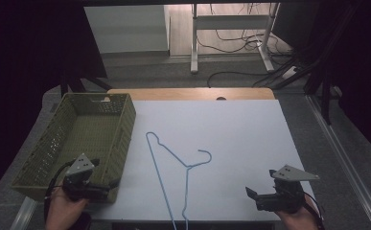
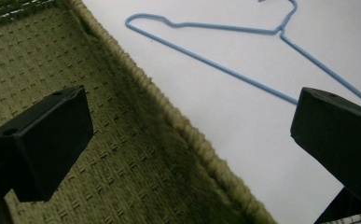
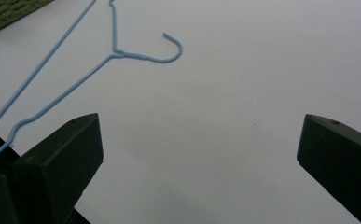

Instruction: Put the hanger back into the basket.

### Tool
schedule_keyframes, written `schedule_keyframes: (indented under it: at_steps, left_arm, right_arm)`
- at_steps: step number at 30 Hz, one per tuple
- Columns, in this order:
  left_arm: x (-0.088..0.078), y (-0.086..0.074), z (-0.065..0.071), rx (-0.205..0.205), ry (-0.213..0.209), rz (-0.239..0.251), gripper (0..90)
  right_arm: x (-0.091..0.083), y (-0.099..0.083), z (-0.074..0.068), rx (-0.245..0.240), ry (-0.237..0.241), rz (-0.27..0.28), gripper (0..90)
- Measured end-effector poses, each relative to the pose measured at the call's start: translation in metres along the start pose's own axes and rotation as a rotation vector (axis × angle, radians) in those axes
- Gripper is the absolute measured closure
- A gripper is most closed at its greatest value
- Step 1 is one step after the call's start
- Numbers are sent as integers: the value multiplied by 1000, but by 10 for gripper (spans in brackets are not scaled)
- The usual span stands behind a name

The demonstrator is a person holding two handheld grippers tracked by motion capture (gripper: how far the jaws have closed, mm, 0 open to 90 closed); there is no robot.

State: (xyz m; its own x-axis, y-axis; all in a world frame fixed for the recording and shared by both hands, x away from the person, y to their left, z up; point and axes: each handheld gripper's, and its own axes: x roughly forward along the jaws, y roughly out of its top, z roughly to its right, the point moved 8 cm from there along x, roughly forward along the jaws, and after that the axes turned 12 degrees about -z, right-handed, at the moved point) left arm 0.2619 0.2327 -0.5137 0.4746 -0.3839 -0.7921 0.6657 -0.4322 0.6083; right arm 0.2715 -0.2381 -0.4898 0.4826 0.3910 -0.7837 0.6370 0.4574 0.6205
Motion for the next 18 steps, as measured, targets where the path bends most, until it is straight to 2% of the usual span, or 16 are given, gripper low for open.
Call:
schedule_keyframes:
  at_steps: [3, 8, 13, 18]
  left_arm:
    - [0, 1, 2, 4, -5, -10, 0]
    - [1, 1, 1, 17, 18, -31, 4]
    - [1, 4, 3, 16, -7, -9, 8]
    - [2, 6, 6, 42, -24, -4, 14]
  right_arm:
    - [0, -1, 1, 1, -6, -4, 0]
    - [1, 0, 0, -9, -17, -8, 0]
    - [1, 0, -1, -16, -25, -15, 1]
    - [0, -1, 0, -20, -29, -16, 1]
